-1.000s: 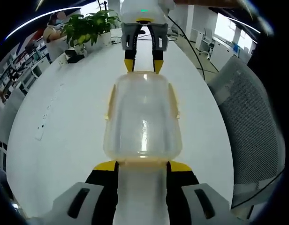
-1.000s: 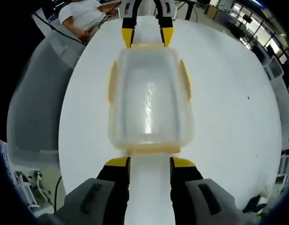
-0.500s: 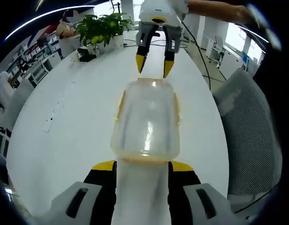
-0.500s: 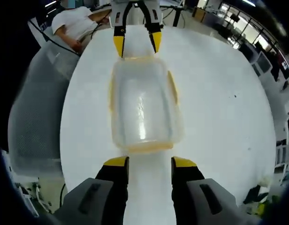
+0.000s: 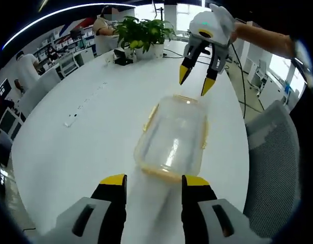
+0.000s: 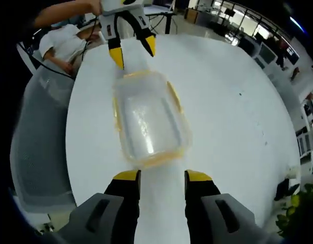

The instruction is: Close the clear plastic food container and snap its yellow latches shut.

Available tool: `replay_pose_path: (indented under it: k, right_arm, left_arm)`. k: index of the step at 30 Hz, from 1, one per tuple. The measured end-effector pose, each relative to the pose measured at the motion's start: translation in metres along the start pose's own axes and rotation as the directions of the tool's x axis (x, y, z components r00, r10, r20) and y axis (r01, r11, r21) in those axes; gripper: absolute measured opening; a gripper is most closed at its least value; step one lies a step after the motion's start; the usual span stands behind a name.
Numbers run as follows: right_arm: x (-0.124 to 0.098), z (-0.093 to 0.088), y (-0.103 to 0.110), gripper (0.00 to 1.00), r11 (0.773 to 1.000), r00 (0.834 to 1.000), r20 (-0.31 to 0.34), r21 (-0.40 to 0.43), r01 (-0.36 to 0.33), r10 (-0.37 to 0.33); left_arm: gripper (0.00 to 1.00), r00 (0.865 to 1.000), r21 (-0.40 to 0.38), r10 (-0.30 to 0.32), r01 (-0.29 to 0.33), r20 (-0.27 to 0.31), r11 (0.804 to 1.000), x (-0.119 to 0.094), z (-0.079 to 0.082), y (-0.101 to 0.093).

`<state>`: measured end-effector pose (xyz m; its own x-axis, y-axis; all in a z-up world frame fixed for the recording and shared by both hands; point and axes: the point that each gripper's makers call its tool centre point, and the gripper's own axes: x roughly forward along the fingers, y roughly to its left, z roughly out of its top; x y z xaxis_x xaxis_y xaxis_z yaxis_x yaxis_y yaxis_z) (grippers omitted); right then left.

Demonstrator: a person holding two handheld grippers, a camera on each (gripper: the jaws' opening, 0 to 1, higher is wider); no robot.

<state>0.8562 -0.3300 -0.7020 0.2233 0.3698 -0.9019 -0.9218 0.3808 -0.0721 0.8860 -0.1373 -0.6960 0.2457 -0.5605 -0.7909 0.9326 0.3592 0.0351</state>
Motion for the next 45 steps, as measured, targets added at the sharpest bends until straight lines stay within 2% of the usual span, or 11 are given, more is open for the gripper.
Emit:
replay_pose_path:
  k: [3, 8, 11, 15, 22, 26, 30, 34, 36, 40, 45]
  right_arm:
    - [0.0, 0.001, -0.001, 0.31, 0.999, 1.0, 0.019, 0.04, 0.016, -0.017]
    - [0.0, 0.004, -0.002, 0.32, 0.991, 0.997, 0.059, 0.123, 0.048, -0.056]
    - [0.001, 0.003, -0.001, 0.32, 0.988, 0.995, 0.073, 0.143, 0.053, -0.063]
    - [0.002, 0.006, -0.001, 0.32, 0.978, 0.99, 0.109, 0.197, 0.065, -0.088]
    - [0.006, 0.01, 0.001, 0.32, 0.955, 0.979, 0.161, 0.286, 0.076, -0.126]
    - [0.009, 0.011, -0.002, 0.32, 0.936, 0.97, 0.188, 0.342, 0.085, -0.157]
    - [0.013, 0.014, 0.001, 0.32, 0.916, 0.965, 0.215, 0.398, 0.055, -0.151]
    - [0.016, 0.017, 0.003, 0.32, 0.895, 0.959, 0.232, 0.444, 0.042, -0.16]
    - [0.019, 0.017, 0.005, 0.32, 0.885, 0.96, 0.234, 0.465, 0.031, -0.157]
    - [0.023, 0.017, 0.008, 0.3, 0.876, 0.959, 0.239, 0.482, 0.021, -0.155]
    - [0.024, 0.019, 0.008, 0.3, 0.849, 0.953, 0.258, 0.528, -0.004, -0.156]
  left_arm:
    - [0.36, 1.0, -0.023, 0.027, -0.027, 0.001, 0.999, 0.0, -0.002, 0.001]
    - [0.36, 0.997, -0.113, 0.067, -0.063, 0.029, 0.992, -0.001, 0.0, 0.002]
    - [0.37, 0.996, -0.145, 0.08, -0.075, 0.03, 0.987, -0.001, -0.001, 0.001]
    - [0.37, 0.992, -0.229, 0.114, -0.098, 0.057, 0.968, -0.002, 0.001, 0.0]
    - [0.36, 0.986, -0.286, 0.148, -0.122, 0.073, 0.951, -0.001, 0.0, -0.002]
    - [0.36, 0.98, -0.335, 0.177, -0.138, 0.088, 0.932, -0.001, 0.0, -0.001]
    - [0.36, 0.982, -0.409, 0.165, -0.111, 0.097, 0.906, 0.001, -0.002, -0.007]
    - [0.36, 0.982, -0.424, 0.165, -0.112, 0.091, 0.899, 0.006, -0.008, -0.011]
    - [0.35, 0.984, -0.448, 0.151, -0.093, 0.095, 0.889, 0.009, -0.009, -0.016]
    - [0.35, 0.987, -0.453, 0.135, -0.079, 0.091, 0.888, 0.016, -0.012, -0.023]
    - [0.33, 0.986, -0.465, 0.128, -0.064, 0.108, 0.883, 0.018, -0.009, -0.025]
